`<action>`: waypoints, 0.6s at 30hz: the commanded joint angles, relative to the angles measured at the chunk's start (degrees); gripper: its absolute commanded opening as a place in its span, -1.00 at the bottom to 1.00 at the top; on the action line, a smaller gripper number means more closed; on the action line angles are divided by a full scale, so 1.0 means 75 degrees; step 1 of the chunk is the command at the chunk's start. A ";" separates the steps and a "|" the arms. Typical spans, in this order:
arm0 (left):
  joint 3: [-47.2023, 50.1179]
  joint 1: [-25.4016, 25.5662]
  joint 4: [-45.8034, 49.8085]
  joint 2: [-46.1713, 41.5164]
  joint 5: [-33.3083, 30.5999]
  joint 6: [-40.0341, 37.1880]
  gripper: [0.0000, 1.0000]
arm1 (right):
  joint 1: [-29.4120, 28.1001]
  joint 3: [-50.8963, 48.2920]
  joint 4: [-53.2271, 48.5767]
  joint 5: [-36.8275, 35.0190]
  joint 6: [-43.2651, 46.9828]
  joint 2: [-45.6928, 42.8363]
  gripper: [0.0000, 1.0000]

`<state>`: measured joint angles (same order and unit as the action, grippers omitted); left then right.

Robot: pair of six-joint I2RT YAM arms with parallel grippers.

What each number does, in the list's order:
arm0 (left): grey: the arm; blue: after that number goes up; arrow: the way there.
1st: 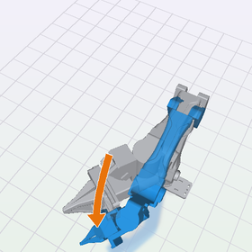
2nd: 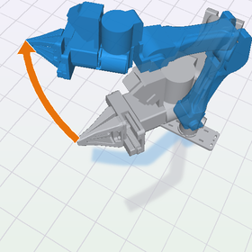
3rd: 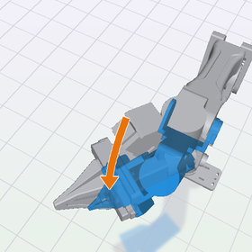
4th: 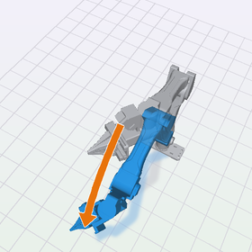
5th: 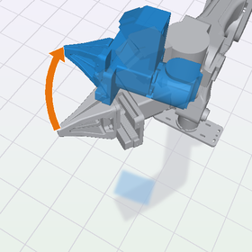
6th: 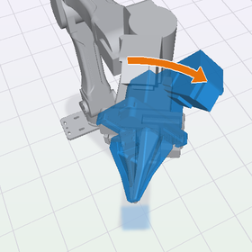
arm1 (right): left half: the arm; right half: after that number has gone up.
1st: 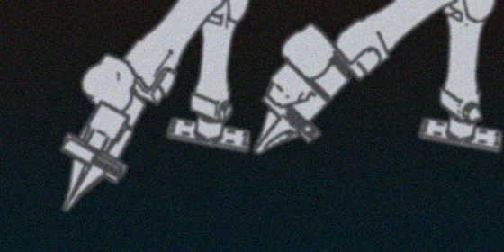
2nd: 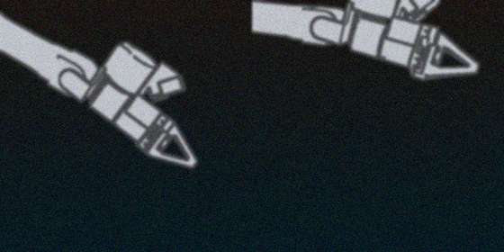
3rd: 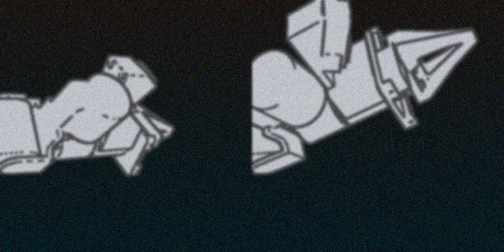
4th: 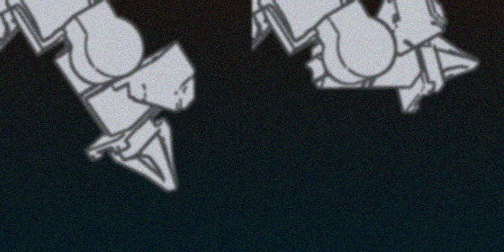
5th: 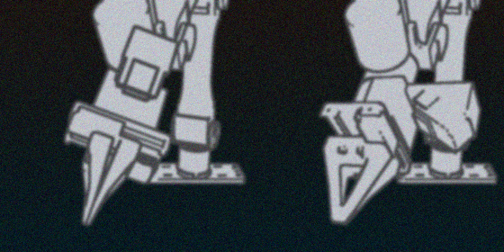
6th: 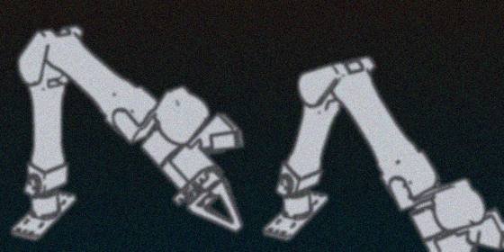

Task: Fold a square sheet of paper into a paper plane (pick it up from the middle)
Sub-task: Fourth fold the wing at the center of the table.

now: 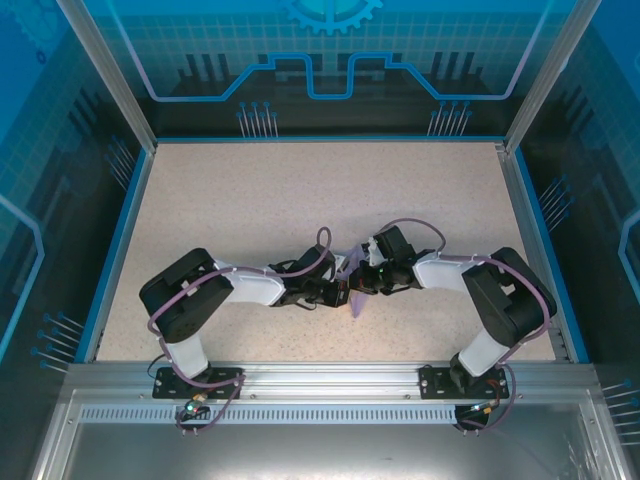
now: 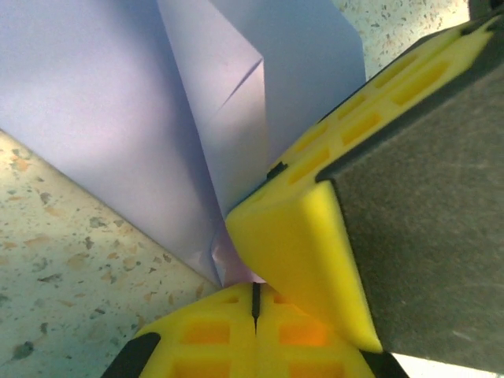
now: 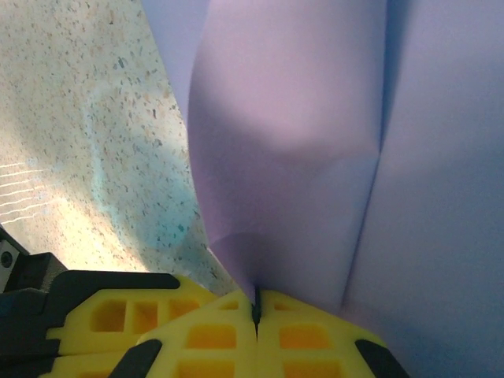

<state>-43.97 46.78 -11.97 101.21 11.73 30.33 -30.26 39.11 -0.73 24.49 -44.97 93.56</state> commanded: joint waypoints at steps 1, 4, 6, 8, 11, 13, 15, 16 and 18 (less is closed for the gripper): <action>0.0364 -0.0234 0.0416 -0.0028 -0.0232 0.0193 -1.00 | -0.0096 0.0024 -0.0098 0.0148 0.0124 0.0180 -0.90; 0.0400 -0.0272 0.0370 -0.0075 -0.0198 0.0242 -1.00 | -0.0090 0.0001 -0.0182 0.0145 0.0204 0.0158 -0.90; 0.0463 -0.0291 0.0270 -0.0152 -0.0185 0.0302 -1.00 | -0.0082 -0.0004 -0.0227 0.0113 0.0251 0.0146 -0.90; 0.0544 -0.0317 0.0186 -0.0228 -0.0171 0.0360 -1.00 | -0.0091 -0.0004 -0.0254 0.0109 0.0288 0.0154 -0.90; 0.0649 -0.0371 0.0101 -0.0383 -0.0187 0.0433 -1.00 | -0.0097 -0.0016 -0.0322 0.0087 0.0367 0.0170 -0.90; 0.0703 -0.0391 0.0023 -0.0493 -0.0159 0.0493 -1.00 | -0.0091 -0.0003 -0.0389 0.0055 0.0428 0.0151 -0.89; 0.0729 -0.0428 -0.0011 -0.0596 -0.0146 0.0557 -1.00 | -0.0090 -0.0001 -0.0430 0.0050 0.0474 0.0176 -0.89; 0.0729 -0.0439 -0.0033 -0.0645 -0.0138 0.0579 -1.00 | -0.0090 -0.0004 -0.0436 0.0044 0.0493 0.0181 -0.88; 0.0729 -0.0460 -0.0060 -0.0771 -0.0142 0.0622 -1.00 | -0.0086 -0.0024 -0.0418 0.0065 0.0501 0.0188 -0.88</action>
<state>-39.40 44.07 -13.63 97.60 11.94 33.98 -30.37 39.11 -2.07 24.49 -42.54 93.80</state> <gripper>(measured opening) 0.045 0.061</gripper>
